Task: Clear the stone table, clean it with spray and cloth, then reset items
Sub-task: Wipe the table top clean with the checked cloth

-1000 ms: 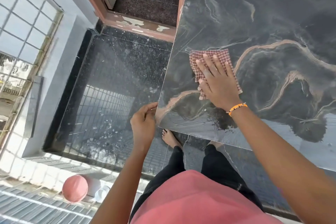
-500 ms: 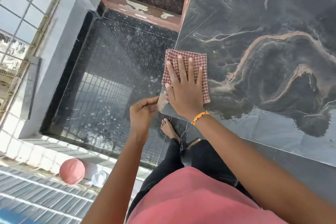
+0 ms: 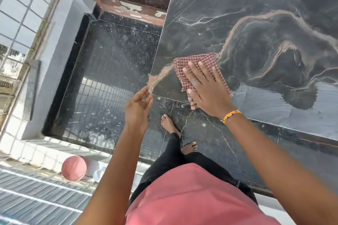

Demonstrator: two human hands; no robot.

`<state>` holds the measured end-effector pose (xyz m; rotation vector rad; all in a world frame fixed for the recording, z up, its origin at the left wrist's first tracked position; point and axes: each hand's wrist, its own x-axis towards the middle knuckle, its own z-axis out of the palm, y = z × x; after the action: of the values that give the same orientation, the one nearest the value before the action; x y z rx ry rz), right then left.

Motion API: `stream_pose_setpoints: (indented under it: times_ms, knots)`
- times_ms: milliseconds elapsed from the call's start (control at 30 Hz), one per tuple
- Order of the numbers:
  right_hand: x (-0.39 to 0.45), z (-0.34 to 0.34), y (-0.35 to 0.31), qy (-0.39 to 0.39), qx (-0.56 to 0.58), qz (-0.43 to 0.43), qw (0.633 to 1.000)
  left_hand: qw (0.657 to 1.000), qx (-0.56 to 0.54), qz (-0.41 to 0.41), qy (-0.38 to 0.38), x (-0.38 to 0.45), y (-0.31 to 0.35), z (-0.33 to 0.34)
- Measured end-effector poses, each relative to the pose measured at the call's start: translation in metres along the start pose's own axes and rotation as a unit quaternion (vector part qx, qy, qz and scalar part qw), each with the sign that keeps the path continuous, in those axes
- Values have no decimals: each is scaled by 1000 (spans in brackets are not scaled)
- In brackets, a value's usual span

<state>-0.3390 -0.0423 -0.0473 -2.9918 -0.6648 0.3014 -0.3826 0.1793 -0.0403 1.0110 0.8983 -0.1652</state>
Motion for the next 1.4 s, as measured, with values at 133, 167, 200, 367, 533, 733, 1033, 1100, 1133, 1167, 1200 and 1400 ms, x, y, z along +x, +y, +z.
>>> stream_pose_setpoints:
  times_ms: [133, 167, 200, 367, 533, 733, 1033, 1100, 1133, 1167, 1200, 1400]
  knots:
    - [-35, -1, 53, 11, 23, 161, 987, 1000, -26, 5, 9, -9, -3, 2]
    - [-43, 0, 54, 21, 37, 203, 978, 999, -33, 5, 9, -10, -4, 2]
    - [-48, 1, 49, 30, 47, 243, 968, 999, -35, 7, 7, -12, -5, 2]
    - [-36, 7, -27, 44, 71, 310, 947, 1000, 2, 17, -8, -11, -5, -2]
    - [16, 7, -89, 31, 86, 212, 973, 998, 55, 32, -22, -10, -5, -4]
    - [31, 1, -98, 1, 51, 2, 999, 994, 82, 70, -22, -30, -13, 2]
    - [-71, 9, 45, 6, 26, 15, 1000, 780, 476, 405, -28, -61, -58, 44]
    - [-100, 10, 85, 15, 33, 122, 992, 703, 548, 447, -78, -65, -63, 62]
    - [-115, 10, 104, 20, 43, 177, 983, 673, 574, 457, -96, -66, -65, 73]
    - [-129, 10, 122, 24, 54, 228, 972, 645, 597, 463, -113, -67, -68, 83]
    - [-143, 10, 137, 29, 61, 273, 960, 622, 615, 466, -131, -68, -70, 92]
    - [-194, 19, 160, 87, 103, 470, 872, 603, 642, 455, -132, -63, -77, 114]
